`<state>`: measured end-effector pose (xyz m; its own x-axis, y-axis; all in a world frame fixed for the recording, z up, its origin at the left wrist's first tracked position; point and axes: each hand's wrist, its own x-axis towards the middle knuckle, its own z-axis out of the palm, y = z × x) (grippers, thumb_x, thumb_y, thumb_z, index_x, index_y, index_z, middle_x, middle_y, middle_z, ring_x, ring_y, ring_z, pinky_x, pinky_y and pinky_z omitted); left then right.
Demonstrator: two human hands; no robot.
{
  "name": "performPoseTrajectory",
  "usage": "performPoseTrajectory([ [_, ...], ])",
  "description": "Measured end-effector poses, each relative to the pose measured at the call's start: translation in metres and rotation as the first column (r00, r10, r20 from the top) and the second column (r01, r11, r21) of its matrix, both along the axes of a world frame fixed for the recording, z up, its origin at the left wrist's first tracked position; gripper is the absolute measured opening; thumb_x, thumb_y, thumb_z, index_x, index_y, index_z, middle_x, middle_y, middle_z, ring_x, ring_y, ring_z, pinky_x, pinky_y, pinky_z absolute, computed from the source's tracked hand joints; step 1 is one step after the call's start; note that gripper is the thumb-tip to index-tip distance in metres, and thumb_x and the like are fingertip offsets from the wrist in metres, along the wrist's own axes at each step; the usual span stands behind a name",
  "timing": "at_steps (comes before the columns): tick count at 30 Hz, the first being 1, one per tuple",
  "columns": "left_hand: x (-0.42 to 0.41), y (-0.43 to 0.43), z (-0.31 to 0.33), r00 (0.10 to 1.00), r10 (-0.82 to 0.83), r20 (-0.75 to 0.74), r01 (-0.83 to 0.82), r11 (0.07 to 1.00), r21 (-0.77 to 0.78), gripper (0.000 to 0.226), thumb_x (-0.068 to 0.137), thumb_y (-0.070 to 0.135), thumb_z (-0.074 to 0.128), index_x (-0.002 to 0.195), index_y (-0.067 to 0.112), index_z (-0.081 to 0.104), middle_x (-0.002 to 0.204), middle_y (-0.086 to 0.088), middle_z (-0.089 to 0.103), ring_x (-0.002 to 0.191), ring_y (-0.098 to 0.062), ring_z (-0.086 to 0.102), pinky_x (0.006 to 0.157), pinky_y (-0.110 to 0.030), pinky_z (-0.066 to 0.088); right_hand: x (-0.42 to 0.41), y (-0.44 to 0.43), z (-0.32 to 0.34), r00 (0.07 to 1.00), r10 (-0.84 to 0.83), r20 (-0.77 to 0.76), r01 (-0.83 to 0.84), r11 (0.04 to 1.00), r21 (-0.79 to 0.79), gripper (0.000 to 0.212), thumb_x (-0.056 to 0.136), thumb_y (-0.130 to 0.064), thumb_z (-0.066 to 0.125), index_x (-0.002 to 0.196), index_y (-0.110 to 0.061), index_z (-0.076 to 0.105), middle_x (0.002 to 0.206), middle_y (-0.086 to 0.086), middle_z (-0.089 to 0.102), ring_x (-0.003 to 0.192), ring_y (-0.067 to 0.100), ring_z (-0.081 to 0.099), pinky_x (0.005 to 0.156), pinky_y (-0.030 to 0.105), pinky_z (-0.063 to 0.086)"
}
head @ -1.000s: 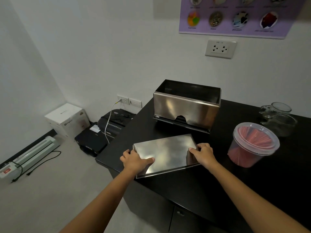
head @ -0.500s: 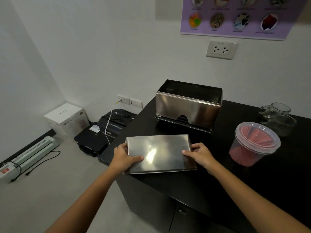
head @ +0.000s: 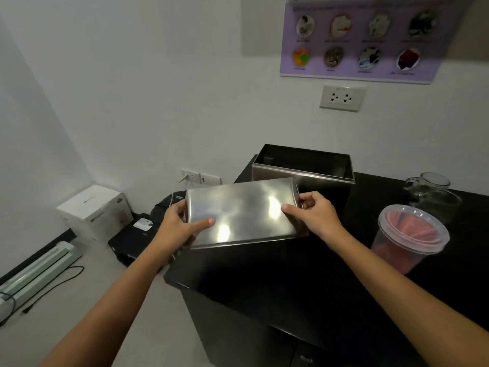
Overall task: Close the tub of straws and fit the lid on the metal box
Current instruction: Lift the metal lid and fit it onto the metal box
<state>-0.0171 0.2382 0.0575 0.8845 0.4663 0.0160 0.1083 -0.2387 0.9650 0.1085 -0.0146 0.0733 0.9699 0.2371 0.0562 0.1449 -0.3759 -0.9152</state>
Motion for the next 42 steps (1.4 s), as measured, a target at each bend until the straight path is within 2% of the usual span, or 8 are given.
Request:
performPoseTrajectory([
  [6,0.048,0.012,0.046,0.997,-0.059,0.047,0.059,0.998,-0.011,0.054,0.067,0.03,0.078,0.114,0.026,0.051,0.091,0.001,0.066,0.051,-0.006,0.064,0.038,-0.015,0.044,0.028,-0.006,0.05,0.993,-0.091,0.071,0.087,0.994,0.061,0.054,0.068,-0.033,0.076,0.112,-0.01,0.056,0.092,0.001,0.057,0.089,0.018,0.056,0.076,0.028,0.046],
  [13,0.111,0.0,0.074,0.982,-0.139,0.124,0.14,0.99,0.004,0.031,0.07,0.022,0.077,0.093,0.034,0.058,0.062,0.016,0.071,0.05,-0.003,0.065,0.041,-0.018,0.049,0.071,-0.019,0.07,0.976,-0.206,0.067,0.194,0.969,0.155,0.055,0.065,-0.032,0.078,0.109,-0.006,0.059,0.093,0.012,0.058,0.086,0.024,0.057,0.078,0.035,0.046],
  [20,0.17,-0.014,0.079,0.97,-0.188,0.154,0.197,0.979,-0.044,0.039,0.071,0.028,0.075,0.108,0.031,0.062,0.092,-0.002,0.068,0.068,-0.004,0.069,0.052,-0.018,0.053,0.114,-0.037,0.075,0.968,-0.236,0.082,0.231,0.971,0.063,0.053,0.07,-0.04,0.073,0.11,-0.008,0.058,0.095,0.011,0.061,0.084,0.022,0.059,0.068,0.029,0.043],
  [24,0.198,-0.013,0.073,0.977,-0.117,0.178,0.141,0.982,-0.129,0.06,0.072,0.033,0.074,0.127,0.022,0.052,0.12,-0.007,0.058,0.1,-0.016,0.065,0.072,-0.022,0.053,0.134,-0.041,0.076,0.973,-0.208,0.1,0.212,0.977,-0.028,0.061,0.071,-0.047,0.069,0.116,-0.007,0.057,0.097,0.007,0.057,0.088,0.021,0.056,0.078,0.032,0.048],
  [30,0.231,-0.017,0.061,0.975,-0.131,0.177,0.168,0.963,-0.21,0.049,0.081,0.018,0.066,0.126,0.012,0.049,0.1,0.005,0.065,0.075,-0.001,0.069,0.062,-0.015,0.054,0.151,-0.038,0.07,0.966,-0.229,0.121,0.24,0.968,-0.077,0.059,0.074,-0.045,0.066,0.117,-0.006,0.056,0.098,0.005,0.054,0.086,0.018,0.053,0.068,0.025,0.042],
  [34,0.246,-0.021,0.053,0.983,-0.179,0.042,0.183,0.978,-0.102,0.059,0.083,0.029,0.063,0.135,0.008,0.042,0.128,-0.008,0.057,0.107,-0.018,0.06,0.1,-0.041,0.046,0.158,-0.036,0.064,0.937,-0.301,0.176,0.322,0.941,-0.106,0.051,0.078,-0.043,0.063,0.112,-0.005,0.058,0.081,-0.005,0.053,0.067,0.006,0.048,0.053,0.016,0.035],
  [37,0.25,-0.021,0.046,0.972,-0.234,0.009,0.234,0.97,-0.067,0.053,0.086,0.029,0.059,0.131,0.006,0.045,0.128,-0.012,0.057,0.113,-0.023,0.057,0.102,-0.037,0.044,0.159,-0.033,0.055,0.915,-0.334,0.224,0.364,0.925,-0.106,0.046,0.081,-0.042,0.06,0.11,-0.006,0.056,0.071,-0.014,0.045,0.063,-0.001,0.045,0.049,0.012,0.031],
  [42,0.253,-0.021,0.037,0.957,-0.292,-0.004,0.292,0.956,0.012,0.045,0.087,0.03,0.056,0.126,0.007,0.05,0.124,-0.015,0.059,0.106,-0.023,0.059,0.094,-0.034,0.047,0.157,-0.029,0.043,0.895,-0.355,0.269,0.4,0.907,-0.132,0.029,0.083,-0.039,0.058,0.087,-0.01,0.058,0.095,0.013,0.058,0.067,0.009,0.049,0.051,0.018,0.034],
])
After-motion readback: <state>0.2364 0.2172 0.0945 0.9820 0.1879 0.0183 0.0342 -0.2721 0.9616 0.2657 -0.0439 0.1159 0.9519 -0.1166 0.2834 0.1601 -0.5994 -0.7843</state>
